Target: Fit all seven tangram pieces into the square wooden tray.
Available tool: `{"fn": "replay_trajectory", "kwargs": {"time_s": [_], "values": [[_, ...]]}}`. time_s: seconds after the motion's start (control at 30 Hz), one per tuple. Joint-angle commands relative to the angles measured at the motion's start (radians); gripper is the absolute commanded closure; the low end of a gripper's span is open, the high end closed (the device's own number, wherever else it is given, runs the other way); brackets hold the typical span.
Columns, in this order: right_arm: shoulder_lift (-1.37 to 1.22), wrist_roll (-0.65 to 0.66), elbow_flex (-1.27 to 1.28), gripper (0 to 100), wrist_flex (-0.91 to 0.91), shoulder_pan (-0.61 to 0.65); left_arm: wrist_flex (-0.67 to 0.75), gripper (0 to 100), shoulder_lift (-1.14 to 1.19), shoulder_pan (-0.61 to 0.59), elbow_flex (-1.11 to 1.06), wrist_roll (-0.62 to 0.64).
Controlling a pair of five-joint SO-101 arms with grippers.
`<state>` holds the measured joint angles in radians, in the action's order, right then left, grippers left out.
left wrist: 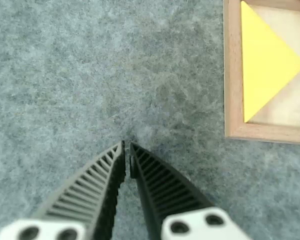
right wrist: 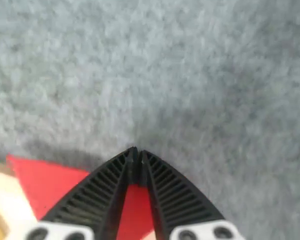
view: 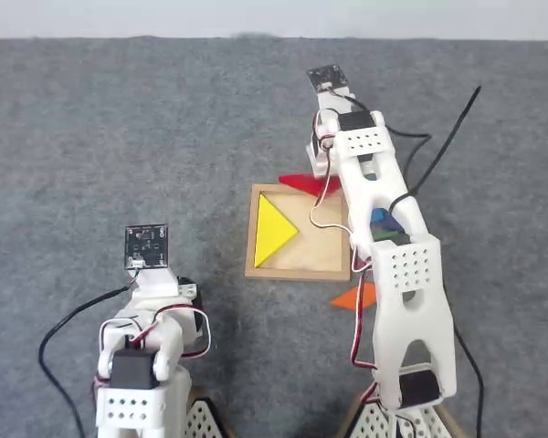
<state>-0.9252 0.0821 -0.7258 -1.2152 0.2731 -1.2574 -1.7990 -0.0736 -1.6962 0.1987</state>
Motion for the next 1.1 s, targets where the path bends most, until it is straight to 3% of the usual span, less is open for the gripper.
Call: {"fn": "replay_trajectory", "kwargs": {"time_s": [0.0,1.07], "values": [[0.108,0.011,-0.058,99.2,-0.087,-0.001,-0.005,99,-0.020,-0.006,0.013,-0.015],[0.246,0.005,0.130,99.2,-0.211,0.117,-0.005,99,-0.020,-0.006,0.013,-0.015]]}}
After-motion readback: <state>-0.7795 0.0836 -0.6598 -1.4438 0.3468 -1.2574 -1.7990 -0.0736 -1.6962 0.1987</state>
